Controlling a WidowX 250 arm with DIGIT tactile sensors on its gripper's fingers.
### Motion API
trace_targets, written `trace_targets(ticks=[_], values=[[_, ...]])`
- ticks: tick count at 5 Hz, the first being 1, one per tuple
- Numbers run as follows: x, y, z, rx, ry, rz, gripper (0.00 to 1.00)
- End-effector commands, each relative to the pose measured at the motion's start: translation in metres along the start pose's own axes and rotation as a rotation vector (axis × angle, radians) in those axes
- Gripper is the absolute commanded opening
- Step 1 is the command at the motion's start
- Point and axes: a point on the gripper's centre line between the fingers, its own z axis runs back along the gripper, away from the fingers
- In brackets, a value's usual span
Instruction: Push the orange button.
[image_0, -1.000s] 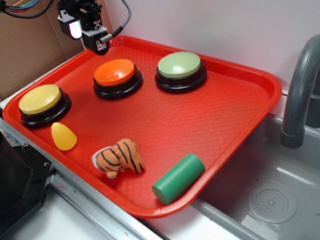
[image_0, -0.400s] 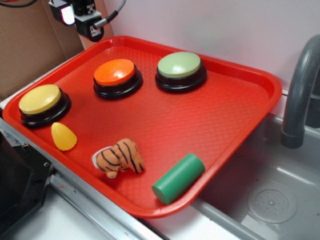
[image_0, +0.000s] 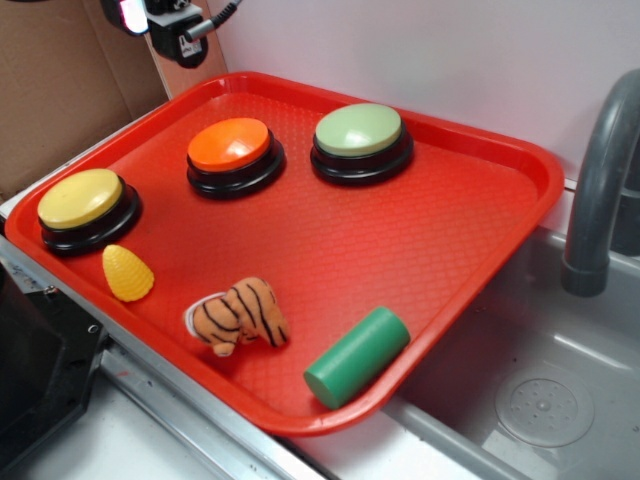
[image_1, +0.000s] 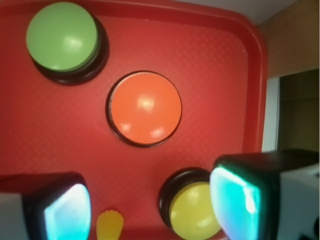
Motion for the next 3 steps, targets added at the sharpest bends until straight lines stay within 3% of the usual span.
trace_targets(ticks=[1, 3], values=[[0.0023, 0.0083, 0.0344, 0.029, -0.104, 0.021, 1.0], [0.0019, 0.0094, 0.0362, 0.02, -0.11, 0.039, 1.0]])
